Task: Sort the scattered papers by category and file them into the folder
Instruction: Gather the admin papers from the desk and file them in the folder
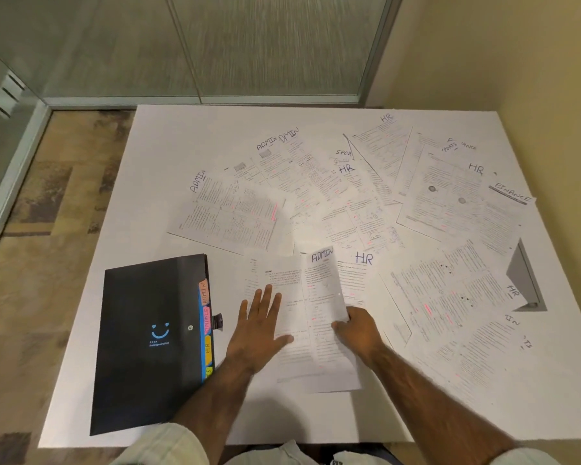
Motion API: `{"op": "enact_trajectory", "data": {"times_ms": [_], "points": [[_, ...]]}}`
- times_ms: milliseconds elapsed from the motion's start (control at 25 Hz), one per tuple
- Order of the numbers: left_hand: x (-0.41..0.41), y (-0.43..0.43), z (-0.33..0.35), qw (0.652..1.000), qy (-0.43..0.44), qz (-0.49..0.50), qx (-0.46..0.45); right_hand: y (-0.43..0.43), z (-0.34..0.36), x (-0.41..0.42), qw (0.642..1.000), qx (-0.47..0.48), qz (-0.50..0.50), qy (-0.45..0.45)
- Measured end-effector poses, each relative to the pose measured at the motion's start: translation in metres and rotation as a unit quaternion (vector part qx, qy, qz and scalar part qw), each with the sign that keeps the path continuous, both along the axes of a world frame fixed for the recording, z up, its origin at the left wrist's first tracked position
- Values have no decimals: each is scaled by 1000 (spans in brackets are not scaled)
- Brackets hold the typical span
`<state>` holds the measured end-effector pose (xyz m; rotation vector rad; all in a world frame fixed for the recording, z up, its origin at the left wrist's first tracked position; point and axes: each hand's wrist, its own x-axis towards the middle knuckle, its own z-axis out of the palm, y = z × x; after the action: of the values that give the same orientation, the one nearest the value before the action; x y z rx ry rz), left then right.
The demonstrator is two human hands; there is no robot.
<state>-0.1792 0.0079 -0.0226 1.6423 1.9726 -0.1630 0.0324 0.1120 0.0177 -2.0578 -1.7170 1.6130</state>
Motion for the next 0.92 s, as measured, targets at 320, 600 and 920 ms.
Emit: {"op": "enact_trajectory", "data": {"times_ms": [320,600,920], "points": [[12,17,75,717,-496,476,114,5,39,33,946,-113,-183,241],[34,48,90,686,-602,408,-25,7,71,63,957,-78,-198,196],[105,79,113,770,-540,340,-4,22,68,135,940,-8,-280,193]]}}
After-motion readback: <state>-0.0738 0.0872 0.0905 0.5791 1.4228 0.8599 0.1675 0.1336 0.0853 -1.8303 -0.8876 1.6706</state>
